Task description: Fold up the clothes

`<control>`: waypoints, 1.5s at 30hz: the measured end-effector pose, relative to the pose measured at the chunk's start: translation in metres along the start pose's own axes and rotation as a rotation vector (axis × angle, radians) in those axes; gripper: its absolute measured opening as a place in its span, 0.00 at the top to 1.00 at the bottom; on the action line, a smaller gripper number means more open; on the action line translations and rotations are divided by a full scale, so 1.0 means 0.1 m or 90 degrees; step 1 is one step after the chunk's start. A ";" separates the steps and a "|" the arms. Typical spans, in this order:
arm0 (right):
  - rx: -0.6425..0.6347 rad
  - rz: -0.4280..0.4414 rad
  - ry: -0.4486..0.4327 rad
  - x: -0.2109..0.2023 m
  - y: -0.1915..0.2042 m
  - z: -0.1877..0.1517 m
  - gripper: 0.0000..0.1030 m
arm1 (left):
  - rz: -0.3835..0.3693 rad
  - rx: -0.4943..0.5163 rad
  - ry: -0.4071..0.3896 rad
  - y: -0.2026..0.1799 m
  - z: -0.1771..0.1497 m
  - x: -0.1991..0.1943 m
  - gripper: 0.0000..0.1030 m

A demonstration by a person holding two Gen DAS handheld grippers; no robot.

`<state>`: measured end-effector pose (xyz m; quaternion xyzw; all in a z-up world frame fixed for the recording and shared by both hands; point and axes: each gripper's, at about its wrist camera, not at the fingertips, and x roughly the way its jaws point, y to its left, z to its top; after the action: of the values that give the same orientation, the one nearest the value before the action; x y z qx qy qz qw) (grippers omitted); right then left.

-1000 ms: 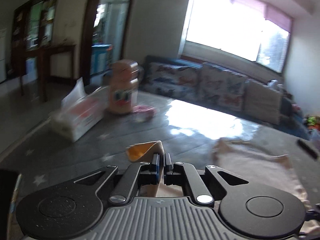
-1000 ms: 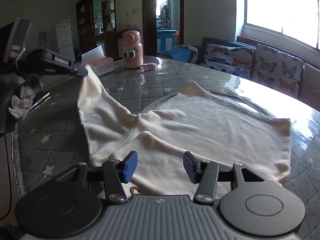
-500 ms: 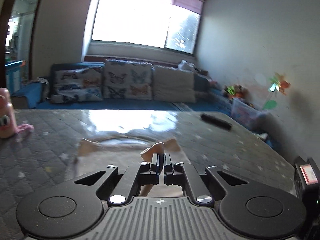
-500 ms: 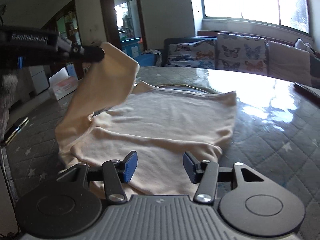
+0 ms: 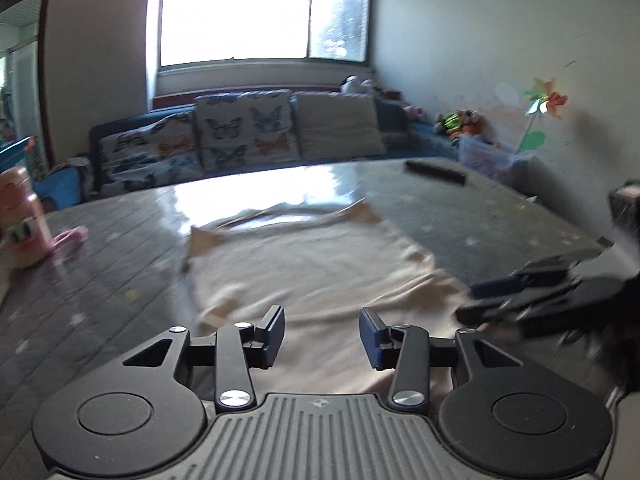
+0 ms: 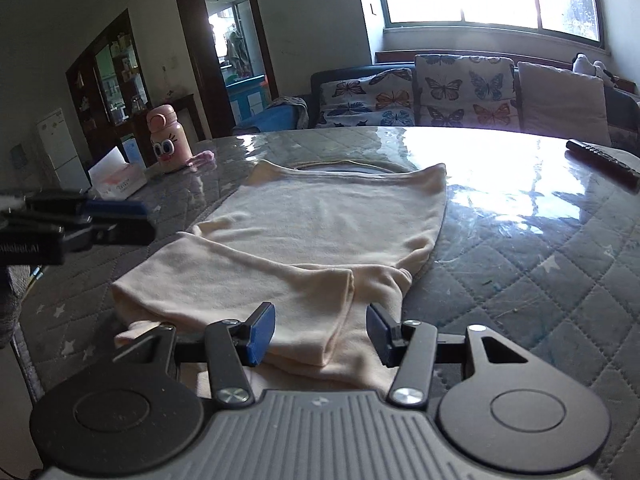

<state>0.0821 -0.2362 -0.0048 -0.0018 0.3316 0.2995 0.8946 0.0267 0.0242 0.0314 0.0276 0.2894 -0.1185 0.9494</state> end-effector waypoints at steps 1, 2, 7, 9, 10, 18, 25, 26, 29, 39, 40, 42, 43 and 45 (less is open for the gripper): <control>0.001 0.004 0.001 0.00 0.01 0.01 0.51 | 0.015 -0.001 0.007 0.07 -0.07 -0.03 0.56; 0.002 0.003 0.001 0.02 0.02 0.02 0.51 | 0.027 -0.004 0.013 0.13 -0.13 -0.06 0.56; 0.013 -0.024 0.017 0.21 0.03 0.11 0.55 | 0.054 -0.006 0.034 0.28 -0.37 -0.11 0.56; 0.018 -0.032 0.027 0.32 0.01 0.14 0.60 | 0.050 0.003 0.035 0.25 -0.42 -0.11 0.56; 0.017 -0.034 0.032 0.36 0.01 0.14 0.62 | 0.048 0.007 0.035 0.24 -0.45 -0.11 0.56; -0.028 -0.067 0.022 0.44 0.11 0.17 0.91 | 0.040 0.031 0.035 0.17 -0.49 -0.02 0.72; -0.052 -0.101 -0.010 0.34 0.12 0.28 0.93 | 0.022 0.073 0.048 0.09 -0.54 -0.02 0.95; -0.048 -0.100 -0.003 0.36 0.11 0.27 0.93 | 0.022 0.077 0.051 0.08 -0.54 -0.01 0.95; -0.035 -0.098 0.016 0.44 0.06 0.23 0.90 | 0.022 0.075 0.067 0.13 -0.55 -0.01 0.95; -0.030 -0.085 0.036 0.27 0.06 0.11 0.84 | 0.054 0.055 0.042 0.36 -0.22 -0.05 0.92; -0.031 -0.084 0.038 0.25 0.06 0.10 0.84 | 0.051 0.053 0.038 0.35 -0.18 -0.01 0.92; -0.031 -0.082 0.042 0.21 0.06 0.07 0.85 | 0.045 0.051 0.032 0.31 -0.11 0.09 0.92; -0.031 -0.080 0.044 0.19 0.07 0.06 0.85 | 0.043 0.048 0.032 0.29 -0.08 0.14 0.92; -0.032 -0.078 0.048 0.14 0.07 0.03 0.91 | 0.031 0.040 0.034 0.26 -0.02 0.25 0.92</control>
<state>0.0887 -0.2220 -0.0094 -0.0554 0.3566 0.2522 0.8979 0.0521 0.0442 0.0158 0.0679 0.3100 -0.1034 0.9427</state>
